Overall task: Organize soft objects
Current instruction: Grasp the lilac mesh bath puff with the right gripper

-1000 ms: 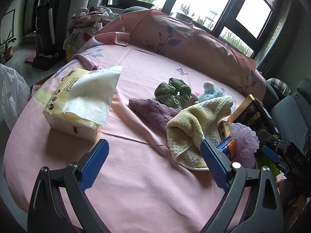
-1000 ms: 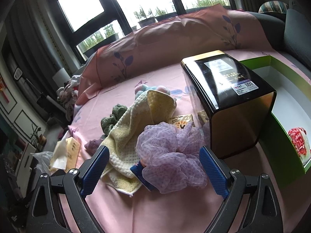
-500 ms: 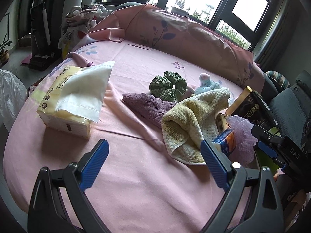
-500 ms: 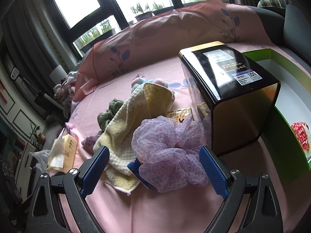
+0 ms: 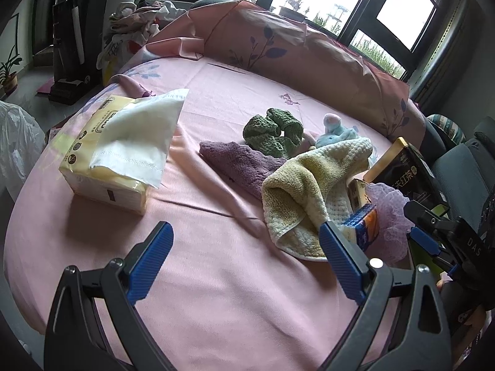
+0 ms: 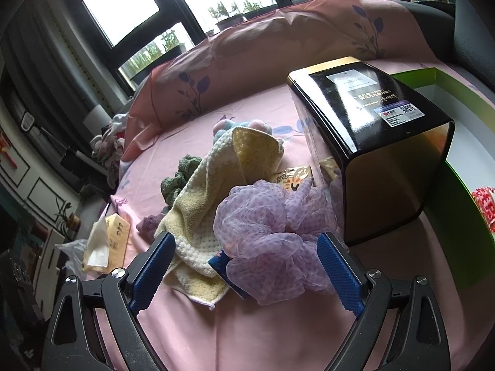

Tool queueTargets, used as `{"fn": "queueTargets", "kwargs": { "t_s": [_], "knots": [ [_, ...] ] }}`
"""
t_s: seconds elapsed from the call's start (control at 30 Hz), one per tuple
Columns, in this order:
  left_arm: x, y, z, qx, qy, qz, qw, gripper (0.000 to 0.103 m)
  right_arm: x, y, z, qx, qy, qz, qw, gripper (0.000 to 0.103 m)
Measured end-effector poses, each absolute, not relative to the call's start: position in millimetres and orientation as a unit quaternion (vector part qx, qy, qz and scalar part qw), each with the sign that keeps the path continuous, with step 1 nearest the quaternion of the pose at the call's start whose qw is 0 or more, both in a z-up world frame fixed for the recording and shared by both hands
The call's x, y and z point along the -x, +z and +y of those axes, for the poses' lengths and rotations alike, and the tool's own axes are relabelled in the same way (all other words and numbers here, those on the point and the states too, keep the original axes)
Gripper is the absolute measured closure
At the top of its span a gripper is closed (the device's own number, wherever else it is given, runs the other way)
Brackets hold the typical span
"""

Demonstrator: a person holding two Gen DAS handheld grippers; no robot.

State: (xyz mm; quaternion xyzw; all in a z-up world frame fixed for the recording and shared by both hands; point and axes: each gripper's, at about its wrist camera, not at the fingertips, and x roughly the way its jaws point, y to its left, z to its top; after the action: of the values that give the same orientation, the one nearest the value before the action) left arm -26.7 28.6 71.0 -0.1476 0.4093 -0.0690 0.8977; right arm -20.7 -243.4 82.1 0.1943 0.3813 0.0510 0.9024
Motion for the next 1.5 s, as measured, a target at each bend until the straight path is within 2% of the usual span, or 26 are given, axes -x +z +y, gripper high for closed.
{"fn": "queueTargets", "kwargs": {
  "t_s": [0.17, 0.23, 0.27, 0.33, 0.4, 0.43, 0.63, 0.83, 0.87, 0.93, 1.0, 1.03, 1.3, 1.37, 1.5],
  "knots": [
    [26, 68, 25, 0.134, -0.065, 0.417, 0.897, 0.008, 16, 74, -240, -0.181, 0.031, 0.399, 0.899, 0.011],
    [26, 68, 25, 0.132, -0.066, 0.418, 0.896, 0.008, 12, 69, -240, -0.179, 0.021, 0.404, 0.897, 0.034],
    [26, 68, 25, 0.132, -0.066, 0.418, 0.896, 0.008, 10, 67, -240, -0.177, 0.021, 0.408, 0.895, 0.040],
    [26, 68, 24, 0.132, -0.066, 0.419, 0.896, 0.008, 7, 62, -239, -0.172, 0.021, 0.416, 0.893, 0.066],
    [26, 68, 25, 0.133, -0.066, 0.419, 0.896, 0.008, 7, 62, -235, -0.163, 0.028, 0.417, 0.894, 0.085],
    [26, 68, 25, 0.134, -0.066, 0.419, 0.895, 0.008, 10, 65, -233, -0.162, 0.040, 0.414, 0.895, 0.087],
    [25, 68, 27, 0.120, -0.040, 0.420, 0.899, 0.008, 37, 94, -208, -0.180, 0.181, 0.366, 0.895, 0.087],
    [22, 65, 35, 0.123, -0.026, 0.428, 0.895, 0.008, 32, 78, -168, -0.136, 0.236, 0.430, 0.861, 0.085],
    [22, 65, 37, 0.125, -0.026, 0.429, 0.894, 0.008, 30, 71, -164, -0.131, 0.228, 0.447, 0.855, 0.081],
    [22, 65, 39, 0.127, -0.027, 0.432, 0.892, 0.008, 25, 62, -160, -0.130, 0.214, 0.476, 0.843, 0.048],
    [22, 64, 41, 0.132, -0.031, 0.436, 0.890, 0.008, 24, 61, -161, -0.137, 0.219, 0.478, 0.839, 0.029],
    [22, 63, 42, 0.136, -0.033, 0.439, 0.888, 0.008, 25, 63, -162, -0.139, 0.220, 0.475, 0.841, 0.027],
    [20, 50, 22, 0.125, -0.103, 0.489, 0.857, 0.011, 26, 69, -199, -0.197, 0.183, 0.458, 0.847, 0.026],
    [19, 42, 9, 0.119, -0.124, 0.513, 0.841, 0.018, 20, 60, -202, -0.210, 0.167, 0.469, 0.841, 0.026],
    [19, 27, -16, 0.102, -0.173, 0.539, 0.818, 0.037, 11, 39, -194, -0.224, 0.197, 0.498, 0.814, 0.026]
  ]
}}
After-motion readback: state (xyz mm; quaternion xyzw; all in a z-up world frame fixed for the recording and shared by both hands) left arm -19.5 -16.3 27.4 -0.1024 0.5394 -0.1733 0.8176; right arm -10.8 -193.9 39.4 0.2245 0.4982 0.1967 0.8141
